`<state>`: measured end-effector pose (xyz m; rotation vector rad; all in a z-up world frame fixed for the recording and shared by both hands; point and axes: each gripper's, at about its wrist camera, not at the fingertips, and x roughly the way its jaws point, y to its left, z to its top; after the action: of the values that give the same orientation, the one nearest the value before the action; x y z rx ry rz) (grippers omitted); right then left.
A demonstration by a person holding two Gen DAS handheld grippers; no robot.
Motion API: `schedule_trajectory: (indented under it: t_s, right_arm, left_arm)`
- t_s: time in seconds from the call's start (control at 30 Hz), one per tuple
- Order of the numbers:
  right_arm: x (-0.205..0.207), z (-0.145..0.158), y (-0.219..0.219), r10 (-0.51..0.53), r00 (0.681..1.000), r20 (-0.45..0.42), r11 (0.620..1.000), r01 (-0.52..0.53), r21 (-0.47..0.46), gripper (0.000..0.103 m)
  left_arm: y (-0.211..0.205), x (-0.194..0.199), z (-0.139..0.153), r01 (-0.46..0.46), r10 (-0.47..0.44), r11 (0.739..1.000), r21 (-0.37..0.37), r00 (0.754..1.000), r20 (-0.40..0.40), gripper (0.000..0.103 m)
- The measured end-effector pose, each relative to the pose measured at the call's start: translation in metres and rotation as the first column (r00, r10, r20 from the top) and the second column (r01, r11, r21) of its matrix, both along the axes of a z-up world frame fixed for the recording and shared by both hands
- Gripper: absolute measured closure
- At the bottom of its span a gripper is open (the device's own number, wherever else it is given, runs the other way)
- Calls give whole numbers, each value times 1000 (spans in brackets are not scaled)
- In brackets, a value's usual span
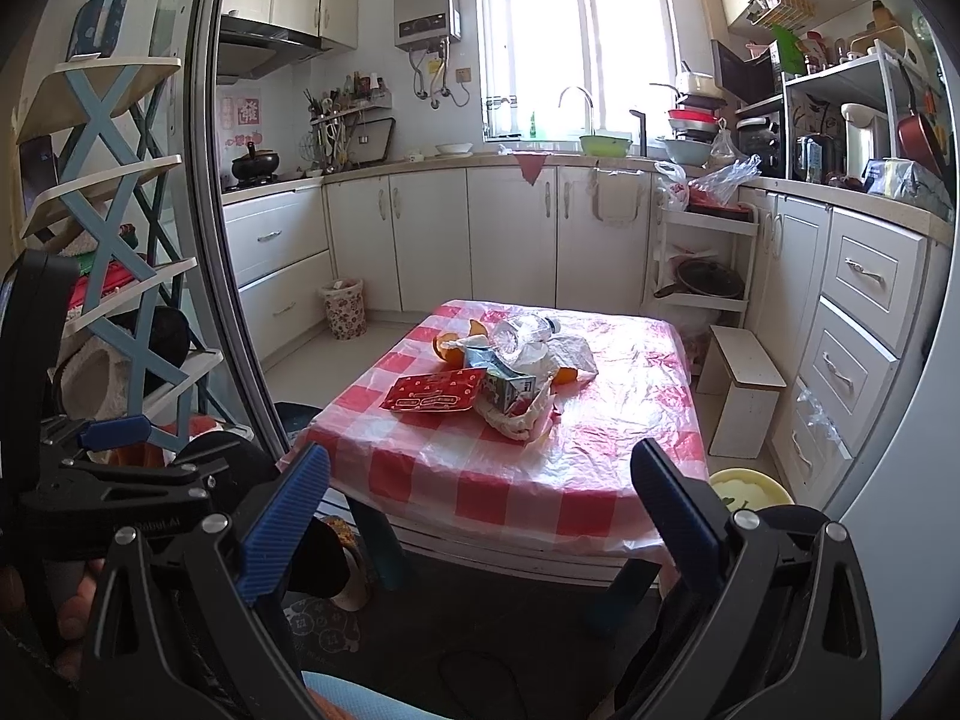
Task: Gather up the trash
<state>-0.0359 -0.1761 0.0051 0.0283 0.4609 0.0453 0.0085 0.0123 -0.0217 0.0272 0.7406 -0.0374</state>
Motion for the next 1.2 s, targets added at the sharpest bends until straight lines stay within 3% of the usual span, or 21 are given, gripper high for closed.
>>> schedule_trajectory:
  t_s: [0.27,0.37,0.43,0.53,0.57,0.67,0.7,0.77,0.83,0.87,0.93,0.97,1.1,1.2]
  right_arm:
    - [44,-15,-23,3,999,-53,1000,-2,25,7]
    - [76,-29,-37,9,995,-102,999,-4,52,7]
    - [101,-40,-48,16,988,-152,998,-5,70,7]
    - [136,-52,-69,5,980,-201,992,20,123,7]
    - [147,-56,-75,2,978,-208,990,27,136,7]
    - [182,-65,-93,-9,969,-248,983,54,175,7]
    - [192,-68,-96,-9,967,-256,979,60,192,7]
    - [211,-73,-105,-9,963,-270,971,74,229,7]
    - [223,-77,-110,-6,960,-280,960,84,267,7]
    - [227,-80,-113,-3,958,-285,954,88,288,7]
    - [233,-86,-119,6,953,-302,940,98,326,7]
    - [233,-90,-121,10,951,-310,934,102,341,7]
    - [235,-94,-128,17,946,-325,920,112,375,7]
    - [236,-93,-131,16,947,-321,916,115,385,7]
  left_arm:
    - [-9,60,-5,71,-74,996,-47,996,-56,8]
    - [-17,105,-22,104,-123,986,-132,981,-149,8]
    - [-17,136,-41,89,-150,965,-247,959,-241,8]
    - [-17,177,-73,23,-194,893,-449,920,-341,8]
    - [-16,191,-85,-7,-224,840,-542,906,-359,8]
    - [-21,214,-109,-87,-252,735,-672,885,-390,8]
    - [-24,224,-116,-108,-266,684,-721,884,-385,8]
    - [-30,239,-127,-154,-280,612,-776,875,-394,8]
    - [-35,257,-144,-228,-283,511,-829,866,-412,8]
    - [-37,262,-150,-246,-283,490,-837,863,-419,8]
    - [-44,276,-166,-299,-274,422,-856,858,-434,8]
    - [-46,282,-172,-318,-263,399,-860,859,-440,8]
    - [-49,301,-182,-369,-195,368,-853,867,-459,8]
    - [-40,315,-187,-417,-138,325,-849,867,-479,8]
